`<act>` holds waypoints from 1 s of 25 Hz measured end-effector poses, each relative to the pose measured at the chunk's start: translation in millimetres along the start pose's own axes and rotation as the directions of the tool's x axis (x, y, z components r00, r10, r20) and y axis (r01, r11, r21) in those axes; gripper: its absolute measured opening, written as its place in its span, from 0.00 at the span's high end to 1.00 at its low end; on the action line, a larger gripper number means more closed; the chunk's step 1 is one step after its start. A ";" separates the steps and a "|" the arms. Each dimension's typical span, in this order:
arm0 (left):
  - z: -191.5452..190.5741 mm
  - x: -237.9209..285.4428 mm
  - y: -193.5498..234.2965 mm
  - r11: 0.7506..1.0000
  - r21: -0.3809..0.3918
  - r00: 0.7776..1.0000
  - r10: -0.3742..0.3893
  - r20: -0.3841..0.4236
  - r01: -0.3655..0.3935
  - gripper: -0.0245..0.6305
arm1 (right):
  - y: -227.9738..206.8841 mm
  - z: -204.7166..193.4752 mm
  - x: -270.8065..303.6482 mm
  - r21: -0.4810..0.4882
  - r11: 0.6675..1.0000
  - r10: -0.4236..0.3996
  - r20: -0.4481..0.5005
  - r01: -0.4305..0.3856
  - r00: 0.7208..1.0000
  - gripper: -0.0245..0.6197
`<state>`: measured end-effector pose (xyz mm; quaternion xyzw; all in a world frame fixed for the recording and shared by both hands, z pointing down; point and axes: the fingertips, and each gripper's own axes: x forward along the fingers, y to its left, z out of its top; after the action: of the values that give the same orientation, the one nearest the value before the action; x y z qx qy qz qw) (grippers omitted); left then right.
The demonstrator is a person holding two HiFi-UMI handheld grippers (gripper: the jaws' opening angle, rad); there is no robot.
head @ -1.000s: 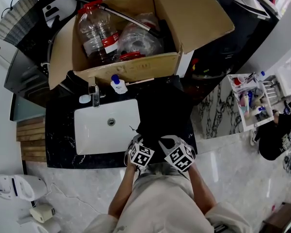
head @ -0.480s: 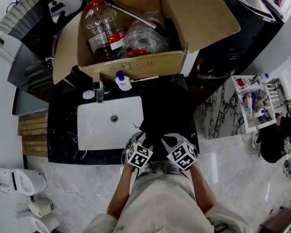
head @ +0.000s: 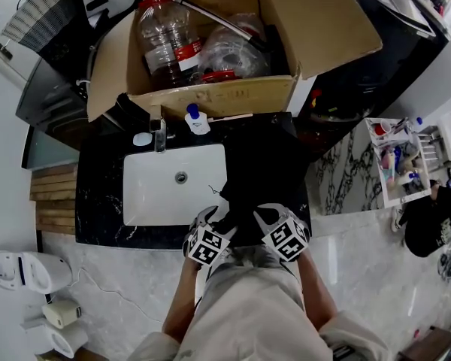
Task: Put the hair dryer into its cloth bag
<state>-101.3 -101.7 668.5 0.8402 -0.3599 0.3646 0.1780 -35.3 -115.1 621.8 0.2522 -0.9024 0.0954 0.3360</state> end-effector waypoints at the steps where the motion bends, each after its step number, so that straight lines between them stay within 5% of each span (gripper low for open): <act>1: -0.9 -2.0 -1.8 1.000 0.003 1.000 -0.005 -0.001 0.005 0.45 | -0.4 0.2 0.2 0.000 1.000 -0.002 0.002 0.002 1.000 0.94; 15: -54.7 1.0 -13.4 1.000 0.020 0.992 -0.006 -0.122 0.009 0.45 | 0.1 -3.4 -0.1 0.000 1.000 -0.001 -0.006 0.001 1.000 0.94; 23: -62.7 7.8 -6.8 1.000 0.005 0.993 0.031 -0.118 -0.030 0.45 | 1.2 -4.8 0.7 -0.001 1.000 0.001 -0.014 -0.001 1.000 0.94; 25: -61.2 6.1 -3.1 0.998 0.007 0.994 0.056 -0.098 -0.056 0.54 | 1.0 -4.2 0.5 -0.004 1.000 0.001 -0.011 -0.001 1.000 0.94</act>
<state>-125.7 -68.2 714.0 0.8112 -0.3733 0.4111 0.1835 -33.8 -113.0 625.2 0.2505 -0.9008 0.0954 0.3416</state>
